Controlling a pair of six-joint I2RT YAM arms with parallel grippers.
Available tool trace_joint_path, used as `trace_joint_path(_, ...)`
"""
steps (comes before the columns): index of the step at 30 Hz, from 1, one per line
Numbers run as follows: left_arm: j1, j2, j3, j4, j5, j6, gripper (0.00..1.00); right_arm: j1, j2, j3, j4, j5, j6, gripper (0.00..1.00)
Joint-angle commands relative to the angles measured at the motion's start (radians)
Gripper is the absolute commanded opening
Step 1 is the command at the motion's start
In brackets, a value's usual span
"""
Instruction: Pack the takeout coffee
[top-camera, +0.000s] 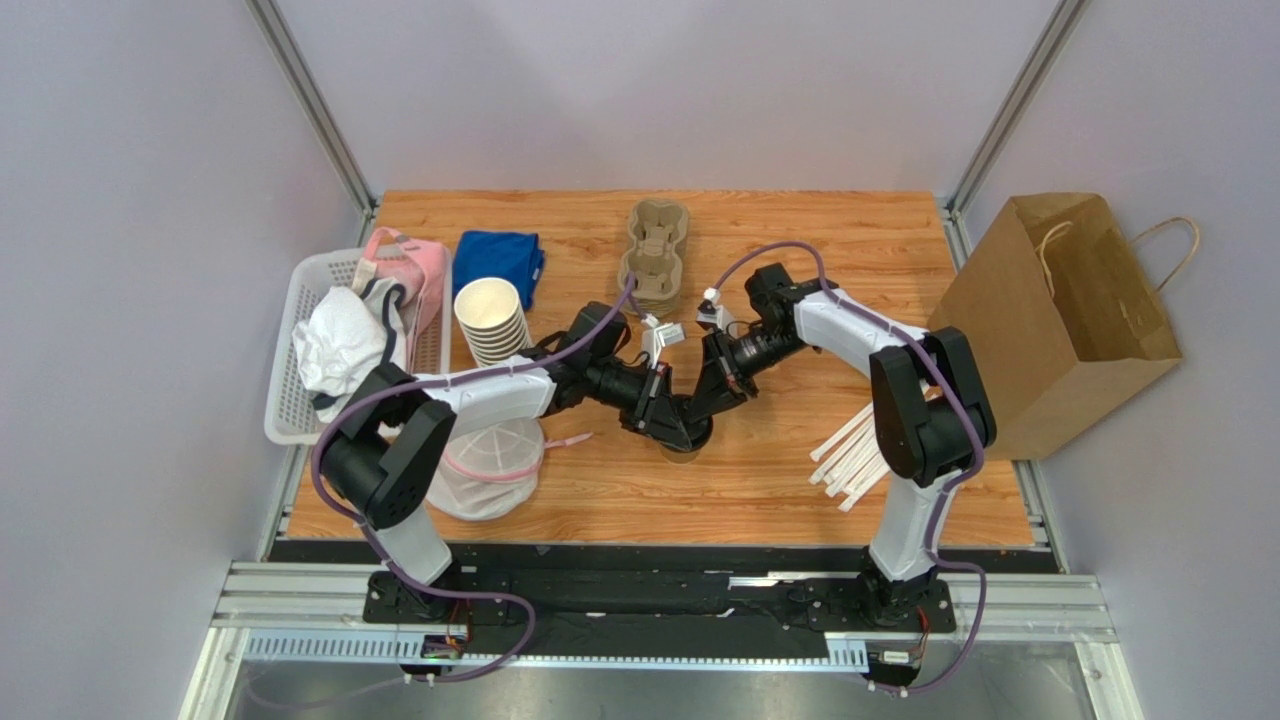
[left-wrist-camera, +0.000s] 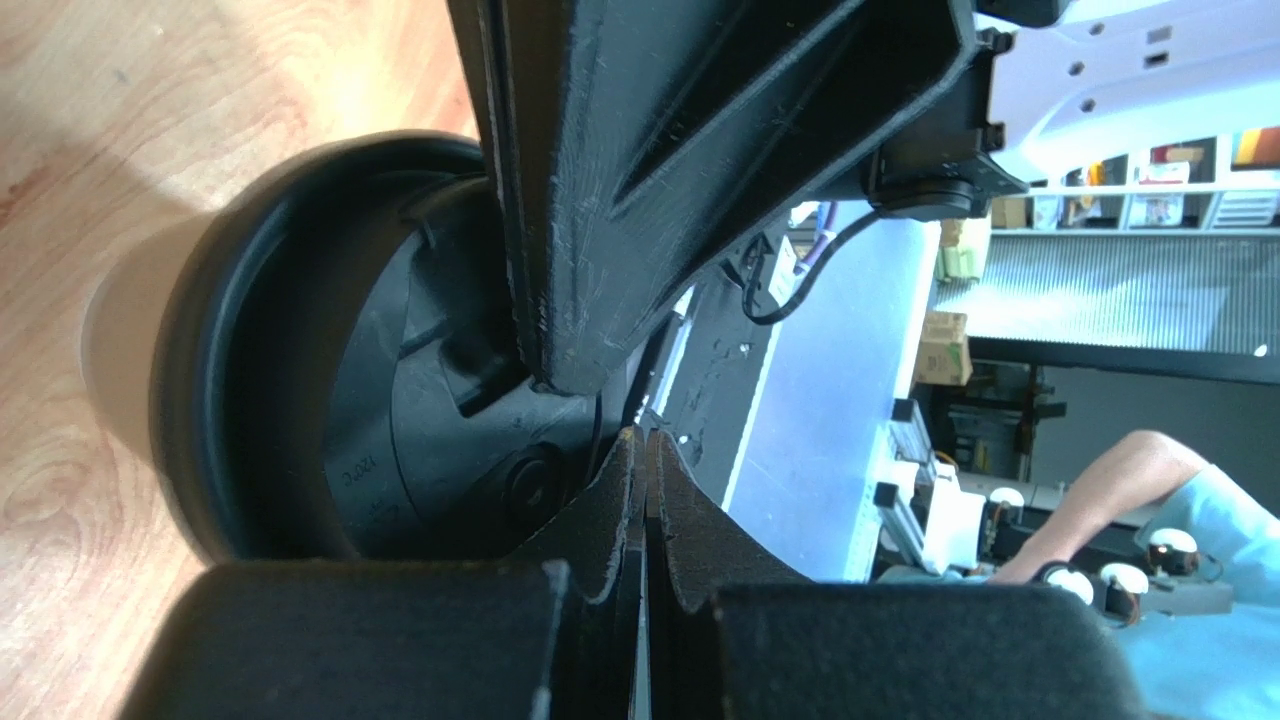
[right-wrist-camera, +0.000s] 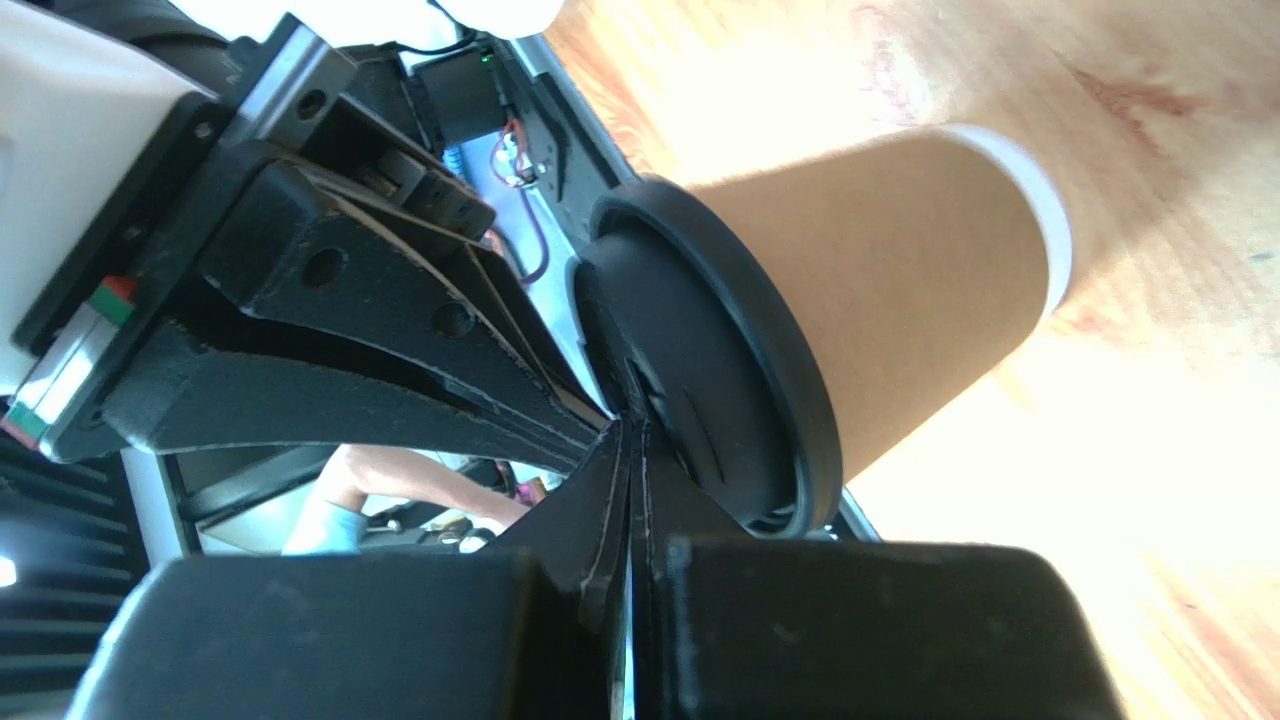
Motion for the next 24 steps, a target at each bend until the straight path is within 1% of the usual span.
trace_joint_path(1, 0.001, 0.023, 0.003, 0.015, -0.016, 0.018, 0.0, 0.006, 0.033, 0.014, 0.032, 0.037, 0.022, 0.0)
trace_joint_path(4, 0.001, 0.06, -0.01, 0.012, -0.036, 0.041, 0.0, 0.004, 0.052, 0.014, 0.031, 0.046, 0.024, 0.0)
trace_joint_path(5, 0.004, 0.069, -0.01, -0.02, -0.043, 0.062, 0.0, 0.004, 0.055, 0.011, 0.031, 0.048, 0.025, 0.0)
trace_joint_path(7, 0.006, 0.095, -0.007, -0.034, -0.048, 0.08, 0.0, 0.004, 0.064, 0.008, 0.031, 0.052, 0.021, 0.0)
trace_joint_path(10, 0.023, 0.127, -0.014, -0.002, -0.021, 0.054, 0.0, 0.004, 0.073, 0.003, 0.026, 0.051, 0.013, 0.0)
trace_joint_path(12, 0.03, 0.131, -0.016, 0.042, 0.024, 0.032, 0.0, 0.004, 0.076, 0.003, 0.022, 0.046, 0.01, 0.0)
trace_joint_path(15, 0.029, 0.088, -0.04, 0.131, 0.097, -0.008, 0.0, 0.004, 0.075, 0.009, 0.008, 0.028, 0.002, 0.0)
trace_joint_path(16, 0.027, 0.047, -0.047, 0.143, 0.108, -0.021, 0.0, 0.004, 0.07, 0.015, 0.006, 0.002, 0.001, 0.0)
trace_joint_path(18, 0.029, 0.01, -0.048, 0.133, 0.13, -0.028, 0.0, 0.004, 0.044, 0.02, 0.002, -0.039, -0.001, 0.0)
trace_joint_path(20, 0.03, -0.049, -0.044, 0.095, 0.139, -0.032, 0.0, 0.004, 0.009, 0.031, 0.003, -0.118, 0.001, 0.0)
trace_joint_path(22, 0.032, -0.111, -0.045, 0.078, 0.13, -0.038, 0.0, 0.003, -0.016, 0.043, 0.002, -0.176, 0.005, 0.0)
trace_joint_path(24, 0.055, -0.138, -0.048, 0.068, 0.104, -0.074, 0.0, -0.005, -0.046, 0.068, 0.002, -0.201, 0.017, 0.0)
